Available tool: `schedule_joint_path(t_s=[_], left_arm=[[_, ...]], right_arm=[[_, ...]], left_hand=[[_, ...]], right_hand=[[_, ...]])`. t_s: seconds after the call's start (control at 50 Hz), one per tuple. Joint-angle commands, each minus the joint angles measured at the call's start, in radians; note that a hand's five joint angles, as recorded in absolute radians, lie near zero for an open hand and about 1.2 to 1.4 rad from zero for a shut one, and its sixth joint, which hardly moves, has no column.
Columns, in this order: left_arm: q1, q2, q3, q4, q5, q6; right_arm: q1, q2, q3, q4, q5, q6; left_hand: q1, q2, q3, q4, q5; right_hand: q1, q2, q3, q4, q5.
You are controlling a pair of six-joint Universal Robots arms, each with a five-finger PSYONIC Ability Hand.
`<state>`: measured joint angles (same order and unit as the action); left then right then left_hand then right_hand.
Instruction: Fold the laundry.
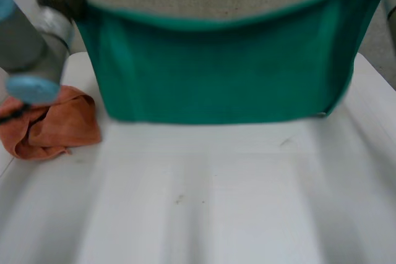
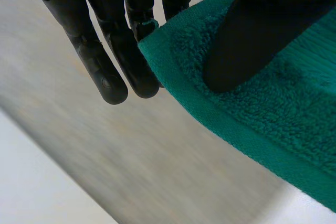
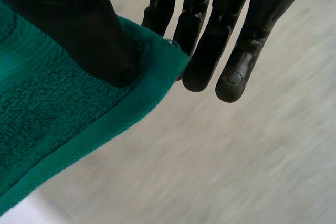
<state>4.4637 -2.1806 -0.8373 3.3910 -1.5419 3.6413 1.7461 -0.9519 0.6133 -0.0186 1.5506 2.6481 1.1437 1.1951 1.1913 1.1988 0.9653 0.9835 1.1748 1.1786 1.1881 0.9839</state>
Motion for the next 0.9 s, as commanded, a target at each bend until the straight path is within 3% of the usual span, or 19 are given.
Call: schedule_joint_path(t_s=[0.02,0.14,0.24,0.34,0.4,0.48,0.6,0.74,0.82,0.9], left_arm=[[-0.004,0.176,0.029,0.119,-0.098,-0.105],[0.000,0.268,-0.170,0.114,-0.090,-0.184],[0.003,0.301,-0.402,0.105,-0.046,-0.185],[0.012,0.292,-0.633,0.093,-0.017,-0.178],[0.020,0.288,-0.712,0.082,-0.017,-0.171],[0.026,0.257,-0.816,0.059,-0.015,-0.149],[0.023,0.265,-0.927,-0.033,-0.017,-0.046],[0.055,0.436,-1.026,-0.301,-0.015,0.164],[0.065,0.534,-1.092,-0.459,0.000,0.288],[0.051,0.598,-1.115,-0.492,0.042,0.327]], right_arm=[[0.001,-0.062,-0.035,-0.167,-0.001,0.068],[-0.003,-0.134,0.109,-0.140,-0.049,0.096],[-0.040,-0.159,0.267,-0.005,-0.173,0.079],[-0.085,-0.150,0.464,0.141,-0.306,-0.043],[-0.091,-0.148,0.557,0.161,-0.331,-0.135],[-0.096,-0.137,0.721,0.170,-0.320,-0.298],[-0.152,-0.156,0.861,0.212,-0.282,-0.367],[-0.256,-0.341,0.942,0.434,-0.219,-0.422],[-0.338,-0.406,1.019,0.620,-0.218,-0.591],[-0.361,-0.433,1.083,0.632,-0.224,-0.686]], left_hand=[[0.253,0.201,0.205,0.197,0.256],[0.253,0.201,0.205,0.197,0.256],[0.253,0.201,0.205,0.197,0.256],[0.253,0.201,0.205,0.197,0.256],[0.253,0.201,0.205,0.197,0.256],[0.253,0.201,0.205,0.197,0.256],[0.253,0.201,0.205,0.197,0.256],[0.253,0.201,0.205,0.197,0.256],[0.253,0.201,0.205,0.197,0.256],[0.253,0.201,0.205,0.197,0.256]], right_hand=[[0.413,0.221,0.218,0.208,0.238],[0.413,0.221,0.218,0.208,0.238],[0.413,0.221,0.218,0.208,0.238],[0.413,0.221,0.218,0.208,0.238],[0.413,0.221,0.218,0.208,0.238],[0.413,0.221,0.218,0.208,0.238],[0.413,0.221,0.218,0.208,0.238],[0.413,0.221,0.218,0.208,0.238],[0.413,0.221,0.218,0.208,0.238],[0.413,0.221,0.218,0.208,0.238]])
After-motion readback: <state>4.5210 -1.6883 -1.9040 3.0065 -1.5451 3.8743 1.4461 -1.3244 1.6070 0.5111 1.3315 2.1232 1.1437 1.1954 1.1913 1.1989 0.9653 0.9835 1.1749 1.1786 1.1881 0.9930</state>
